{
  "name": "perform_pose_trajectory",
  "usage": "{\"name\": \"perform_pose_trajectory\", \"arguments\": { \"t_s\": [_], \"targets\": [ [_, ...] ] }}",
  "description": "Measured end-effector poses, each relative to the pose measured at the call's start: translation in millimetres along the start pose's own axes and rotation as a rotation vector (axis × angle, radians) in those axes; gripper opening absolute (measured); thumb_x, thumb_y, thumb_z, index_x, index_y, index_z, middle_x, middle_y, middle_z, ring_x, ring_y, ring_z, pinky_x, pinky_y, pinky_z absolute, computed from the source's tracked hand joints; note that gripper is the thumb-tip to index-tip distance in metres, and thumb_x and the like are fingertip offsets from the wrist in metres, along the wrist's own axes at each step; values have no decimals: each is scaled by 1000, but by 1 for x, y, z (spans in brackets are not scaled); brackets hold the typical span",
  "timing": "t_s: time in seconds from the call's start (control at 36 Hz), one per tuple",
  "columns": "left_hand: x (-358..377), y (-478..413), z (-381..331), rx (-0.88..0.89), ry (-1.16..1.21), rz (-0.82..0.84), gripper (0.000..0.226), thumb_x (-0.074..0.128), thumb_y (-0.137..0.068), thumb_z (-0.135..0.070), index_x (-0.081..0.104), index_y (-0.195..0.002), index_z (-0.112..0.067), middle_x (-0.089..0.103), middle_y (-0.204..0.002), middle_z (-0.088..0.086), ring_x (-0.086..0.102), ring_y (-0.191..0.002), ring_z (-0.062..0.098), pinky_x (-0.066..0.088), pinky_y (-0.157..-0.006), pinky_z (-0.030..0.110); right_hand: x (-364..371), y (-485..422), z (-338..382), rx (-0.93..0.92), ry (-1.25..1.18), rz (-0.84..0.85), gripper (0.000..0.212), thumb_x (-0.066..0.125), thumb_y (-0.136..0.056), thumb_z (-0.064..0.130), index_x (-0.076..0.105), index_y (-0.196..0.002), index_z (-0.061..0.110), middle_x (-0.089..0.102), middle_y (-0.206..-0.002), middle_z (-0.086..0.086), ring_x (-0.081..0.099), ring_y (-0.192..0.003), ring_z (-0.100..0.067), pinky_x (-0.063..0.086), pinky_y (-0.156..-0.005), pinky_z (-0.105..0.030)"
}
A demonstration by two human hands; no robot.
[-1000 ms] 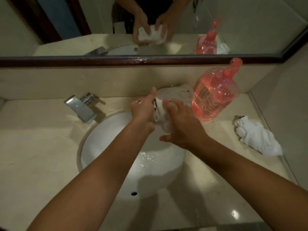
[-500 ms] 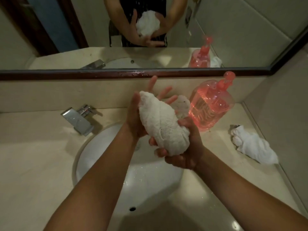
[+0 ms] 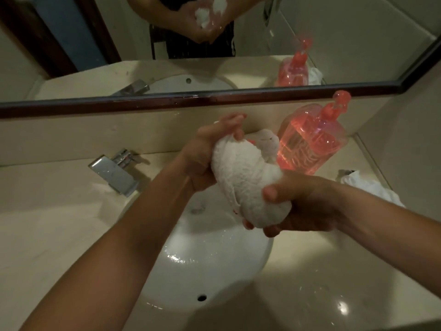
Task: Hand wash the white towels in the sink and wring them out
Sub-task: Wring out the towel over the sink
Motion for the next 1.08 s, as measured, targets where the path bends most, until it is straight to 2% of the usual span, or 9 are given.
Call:
{"name": "perform_pose_trajectory", "arguments": {
  "t_s": [0.11,0.31,0.42,0.53,0.64,0.75,0.92,1.0,1.08],
  "targets": [
    [-6,0,4,-16,-149,-72,37,69,-85,-9,63,-120,-18,64,-71,0,67,-64,17,58,-58,27,10,-8,6,71,242,-167,50,85,-70,14,66,-117,14,72,-90,-2,68,-80,-16,54,-58,-25],
    [-29,-12,20,15,-486,-271,14,73,-89,-12,72,-94,-25,67,-97,16,69,-83,32,57,-65,40,-1,-42,-21,63,331,-439,54,88,-67,21,69,-116,13,68,-89,-5,62,-75,-18,44,-55,-32],
    [-38,-21,31,70,-696,-361,14,71,-81,-28,72,-73,-39,68,-94,9,71,-96,40,58,-74,51,-12,-57,-33,14,348,-545,41,90,-72,18,68,-106,22,70,-79,0,61,-70,-20,38,-54,-32],
    [-46,-31,43,100,-854,-407,19,70,-92,-22,70,-74,-29,68,-79,-2,66,-76,12,53,-68,31,-23,-68,-43,1,351,-619,31,84,-82,12,67,-103,26,72,-69,10,64,-67,-15,38,-53,-30],
    [-43,-39,54,124,-973,-433,25,66,-96,-11,67,-75,-24,64,-73,-10,57,-58,-9,39,-52,8,-32,-74,-54,12,377,-736,45,84,-60,30,71,-102,24,73,-75,8,65,-70,-16,43,-49,-27],
    [-39,-42,56,133,-1006,-467,23,66,-97,-17,65,-76,-27,65,-76,-10,58,-67,1,43,-56,15,-40,-72,-55,-20,377,-755,53,83,-58,33,72,-109,23,75,-89,1,68,-77,-19,45,-51,-29],
    [-17,-33,44,327,-854,-406,9,67,-81,-25,67,-88,-32,70,-91,-2,71,-86,22,56,-69,28,-43,-45,-41,-154,479,-692,47,91,-77,13,67,-115,28,74,-91,6,72,-81,-14,55,-55,-29],
    [-8,-26,36,343,-778,-384,22,81,-86,-17,71,-97,-32,74,-100,2,73,-88,19,58,-69,26,-41,-30,-37,-238,614,-709,69,94,-75,16,55,-131,26,69,-108,5,74,-87,-8,63,-63,-29],
    [2,-18,36,306,-609,-502,20,88,-84,-21,74,-94,-30,76,-104,5,75,-94,21,60,-72,27,-43,-19,-36,-341,939,-826,100,99,-67,42,38,-145,30,54,-129,13,62,-107,-2,56,-87,-21]
  ]
}}
Point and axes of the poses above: each hand's wrist, its own y-axis away from the middle knuckle, its own x-axis out of the palm, z = x × y, the point moved 2 cm from there along -y, towards the middle knuckle
